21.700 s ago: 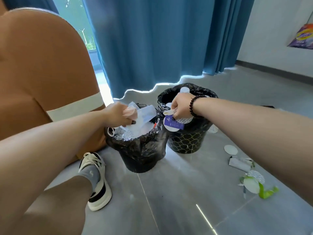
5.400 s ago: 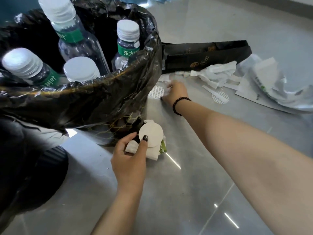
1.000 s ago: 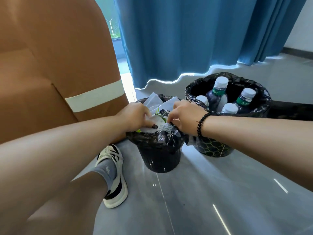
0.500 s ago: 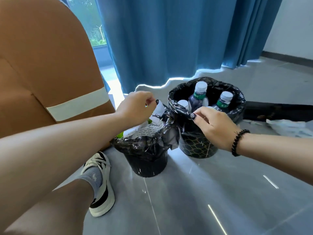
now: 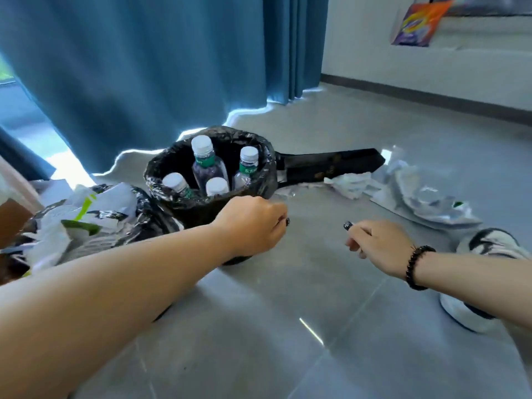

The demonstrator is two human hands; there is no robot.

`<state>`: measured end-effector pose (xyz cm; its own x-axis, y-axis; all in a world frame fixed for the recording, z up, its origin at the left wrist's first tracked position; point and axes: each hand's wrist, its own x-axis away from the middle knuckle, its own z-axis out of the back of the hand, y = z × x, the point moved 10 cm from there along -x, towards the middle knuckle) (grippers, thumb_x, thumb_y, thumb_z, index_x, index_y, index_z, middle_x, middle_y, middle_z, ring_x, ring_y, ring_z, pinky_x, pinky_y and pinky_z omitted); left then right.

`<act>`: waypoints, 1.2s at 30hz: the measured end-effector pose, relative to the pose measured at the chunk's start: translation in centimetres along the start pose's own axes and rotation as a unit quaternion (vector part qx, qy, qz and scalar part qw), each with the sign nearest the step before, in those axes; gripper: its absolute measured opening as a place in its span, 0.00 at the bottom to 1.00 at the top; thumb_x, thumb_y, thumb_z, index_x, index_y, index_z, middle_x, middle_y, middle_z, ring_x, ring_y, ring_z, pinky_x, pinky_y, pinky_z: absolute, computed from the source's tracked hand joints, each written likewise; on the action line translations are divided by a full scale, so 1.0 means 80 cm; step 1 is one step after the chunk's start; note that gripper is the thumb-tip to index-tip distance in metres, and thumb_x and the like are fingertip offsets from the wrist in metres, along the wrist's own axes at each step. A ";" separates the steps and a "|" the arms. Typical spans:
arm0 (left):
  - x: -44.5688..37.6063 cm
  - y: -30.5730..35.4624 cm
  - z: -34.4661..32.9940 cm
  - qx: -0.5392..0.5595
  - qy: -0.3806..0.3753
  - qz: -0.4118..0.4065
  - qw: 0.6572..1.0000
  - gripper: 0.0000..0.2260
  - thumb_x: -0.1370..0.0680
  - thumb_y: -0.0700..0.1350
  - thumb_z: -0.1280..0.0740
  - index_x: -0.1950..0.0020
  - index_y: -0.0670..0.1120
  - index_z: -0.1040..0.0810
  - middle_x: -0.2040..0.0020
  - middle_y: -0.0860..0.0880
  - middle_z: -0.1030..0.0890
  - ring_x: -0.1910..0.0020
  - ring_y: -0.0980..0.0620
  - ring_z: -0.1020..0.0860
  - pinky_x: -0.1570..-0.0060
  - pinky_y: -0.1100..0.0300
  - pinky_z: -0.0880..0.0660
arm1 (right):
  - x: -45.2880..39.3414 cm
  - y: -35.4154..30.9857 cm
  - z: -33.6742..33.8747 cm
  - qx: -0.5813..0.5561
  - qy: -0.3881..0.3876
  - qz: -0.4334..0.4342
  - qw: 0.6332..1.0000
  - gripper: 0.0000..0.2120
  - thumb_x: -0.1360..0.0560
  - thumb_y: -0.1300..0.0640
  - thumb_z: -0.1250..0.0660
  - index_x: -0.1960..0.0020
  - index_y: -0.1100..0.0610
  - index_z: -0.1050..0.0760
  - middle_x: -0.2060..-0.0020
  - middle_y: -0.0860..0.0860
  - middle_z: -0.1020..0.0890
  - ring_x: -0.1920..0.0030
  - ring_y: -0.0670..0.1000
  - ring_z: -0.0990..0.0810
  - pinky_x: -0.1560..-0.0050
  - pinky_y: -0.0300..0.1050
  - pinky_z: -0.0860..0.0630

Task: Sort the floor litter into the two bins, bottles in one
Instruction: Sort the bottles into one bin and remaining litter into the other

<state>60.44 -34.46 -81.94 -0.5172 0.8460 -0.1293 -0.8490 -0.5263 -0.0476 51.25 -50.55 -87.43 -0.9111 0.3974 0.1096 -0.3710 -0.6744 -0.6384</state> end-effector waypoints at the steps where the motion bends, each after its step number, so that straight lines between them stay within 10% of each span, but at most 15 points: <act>1: -0.012 0.012 -0.019 0.023 -0.026 0.015 0.999 0.11 0.20 0.53 0.44 0.44 0.50 0.27 0.55 0.49 0.18 0.57 0.42 0.21 0.60 0.54 0.25 | -0.006 0.028 0.003 0.010 -0.001 -0.022 1.000 0.18 0.20 0.52 0.44 0.64 0.54 0.22 0.65 0.47 0.18 0.60 0.53 0.19 0.56 0.46 0.25; 8: -0.088 0.073 -0.148 0.316 -0.082 0.169 0.930 0.19 0.22 0.51 0.40 0.31 0.53 0.36 0.55 0.48 0.18 0.55 0.46 0.20 0.52 0.49 0.22 | -0.077 0.154 0.045 0.098 0.061 -0.095 0.989 0.04 0.25 0.56 0.36 0.55 0.56 0.26 0.58 0.51 0.22 0.54 0.54 0.26 0.59 0.42 0.31; 17: -0.109 0.095 -0.277 0.553 -0.129 0.260 0.781 0.10 0.23 0.39 0.38 0.42 0.45 0.24 0.53 0.45 0.17 0.68 0.60 0.21 0.75 0.70 0.30 | -0.162 0.255 0.089 0.296 0.121 -0.135 0.938 0.36 0.36 0.56 0.28 0.30 0.54 0.37 0.34 0.58 0.36 0.34 0.61 0.36 0.37 0.60 0.32; 24: -0.115 0.084 -0.297 0.535 -0.137 0.235 0.800 0.12 0.23 0.38 0.40 0.41 0.47 0.26 0.55 0.43 0.17 0.71 0.68 0.23 0.73 0.73 0.31 | -0.205 0.302 0.086 0.500 0.063 -0.175 0.846 0.49 0.34 0.47 0.29 0.25 0.54 0.56 0.28 0.63 0.44 0.27 0.68 0.48 0.30 0.62 0.48; 32: -0.117 0.080 -0.262 0.515 -0.132 0.231 0.815 0.11 0.23 0.39 0.39 0.43 0.48 0.24 0.58 0.49 0.16 0.68 0.62 0.20 0.72 0.72 0.31 | -0.218 0.276 0.085 0.673 0.001 -0.062 0.737 0.16 0.26 0.57 0.40 0.39 0.55 0.37 0.46 0.51 0.21 0.46 0.54 0.23 0.52 0.46 0.35; 36: -0.115 0.072 -0.216 0.501 -0.136 0.216 0.827 0.11 0.23 0.39 0.39 0.43 0.50 0.25 0.58 0.51 0.16 0.63 0.59 0.18 0.71 0.69 0.30 | -0.202 0.220 0.079 0.599 0.006 -0.055 0.799 0.17 0.31 0.57 0.36 0.46 0.55 0.40 0.51 0.50 0.22 0.51 0.55 0.25 0.59 0.44 0.33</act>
<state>62.15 -46.76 -98.14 -0.6859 0.6564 0.3142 -0.1711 -0.5651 0.8071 58.28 -72.78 -95.60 -0.8622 0.4960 0.1031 -0.3604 -0.7437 0.5630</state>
